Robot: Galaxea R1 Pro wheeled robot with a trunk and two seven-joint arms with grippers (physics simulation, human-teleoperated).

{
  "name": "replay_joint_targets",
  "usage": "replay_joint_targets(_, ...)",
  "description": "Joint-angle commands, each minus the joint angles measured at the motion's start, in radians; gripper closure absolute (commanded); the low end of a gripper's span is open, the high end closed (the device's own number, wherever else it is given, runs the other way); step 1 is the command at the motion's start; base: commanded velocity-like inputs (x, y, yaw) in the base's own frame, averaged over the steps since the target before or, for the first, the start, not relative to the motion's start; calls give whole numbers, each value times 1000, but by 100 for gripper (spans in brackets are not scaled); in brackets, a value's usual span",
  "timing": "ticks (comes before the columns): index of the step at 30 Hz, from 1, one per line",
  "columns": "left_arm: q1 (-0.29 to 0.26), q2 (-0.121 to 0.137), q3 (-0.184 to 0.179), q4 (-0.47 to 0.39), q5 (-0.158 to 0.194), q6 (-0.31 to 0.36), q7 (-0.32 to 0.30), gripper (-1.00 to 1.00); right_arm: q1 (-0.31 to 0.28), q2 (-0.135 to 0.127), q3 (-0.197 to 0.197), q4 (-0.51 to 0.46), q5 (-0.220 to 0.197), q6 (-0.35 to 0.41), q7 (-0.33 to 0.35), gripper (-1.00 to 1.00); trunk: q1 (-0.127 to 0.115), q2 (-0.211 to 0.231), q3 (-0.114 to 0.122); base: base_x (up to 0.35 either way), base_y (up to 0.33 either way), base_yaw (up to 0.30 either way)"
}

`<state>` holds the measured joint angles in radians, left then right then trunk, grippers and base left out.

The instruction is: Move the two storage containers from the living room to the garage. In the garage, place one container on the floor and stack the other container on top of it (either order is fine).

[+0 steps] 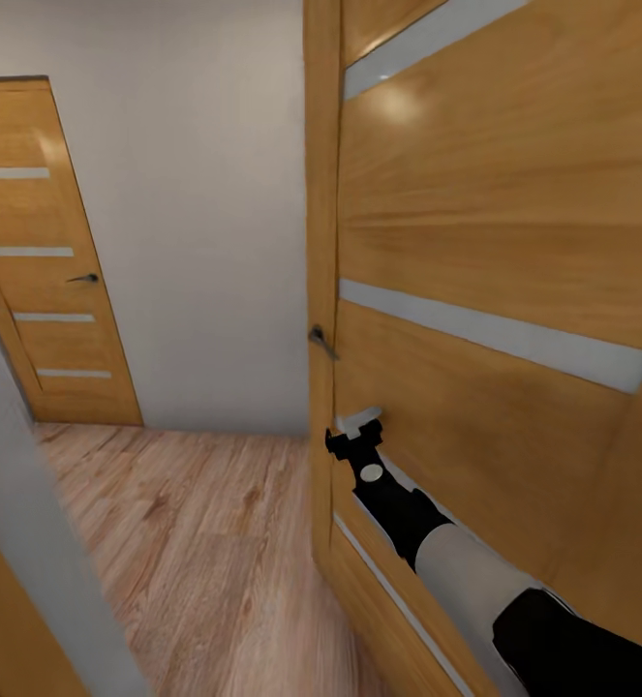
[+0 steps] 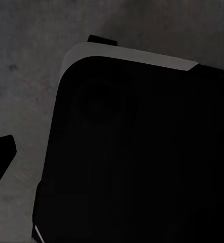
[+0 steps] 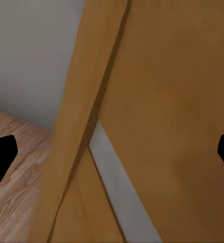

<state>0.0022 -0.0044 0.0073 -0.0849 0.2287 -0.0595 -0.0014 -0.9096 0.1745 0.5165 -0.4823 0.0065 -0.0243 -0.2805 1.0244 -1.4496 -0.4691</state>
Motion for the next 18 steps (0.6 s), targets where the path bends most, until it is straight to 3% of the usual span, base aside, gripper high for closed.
replay_joint_targets(1, 0, 0, 0, -1, 6, -2, 0, -100, -2, 0, 4, 2, 2, -1, -11, -100, 1, 0, -1, 316, 0, 0)
replay_joint_targets(18, 0, 1, 0, -1, 6, -2, 0, -100, -2, 0, 38, 2, 16, -10, -10, -100, 1, 0, -1, 309, 0, 0)
